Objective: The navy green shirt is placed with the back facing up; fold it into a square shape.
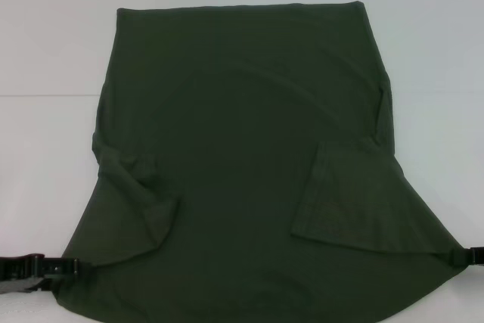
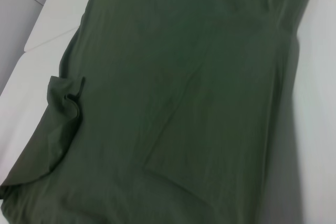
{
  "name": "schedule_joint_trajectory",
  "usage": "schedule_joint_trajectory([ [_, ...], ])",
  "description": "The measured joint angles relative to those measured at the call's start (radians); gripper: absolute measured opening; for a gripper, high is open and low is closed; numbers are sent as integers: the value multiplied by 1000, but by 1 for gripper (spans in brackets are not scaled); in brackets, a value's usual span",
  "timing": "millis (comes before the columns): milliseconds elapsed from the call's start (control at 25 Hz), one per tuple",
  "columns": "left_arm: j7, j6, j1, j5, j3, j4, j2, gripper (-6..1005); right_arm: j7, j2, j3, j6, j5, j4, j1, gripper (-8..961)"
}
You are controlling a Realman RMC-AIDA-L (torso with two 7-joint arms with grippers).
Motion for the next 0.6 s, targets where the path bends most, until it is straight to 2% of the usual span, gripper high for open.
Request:
schedule_joint_trajectory([
  [360, 1, 0, -21, 1, 2, 0, -16, 837, 3, 2, 0, 0, 0, 0, 0, 45],
  [600, -15, -11, -19, 4, 41, -6, -8, 808, 5, 3, 3, -8, 0, -2, 0, 45],
])
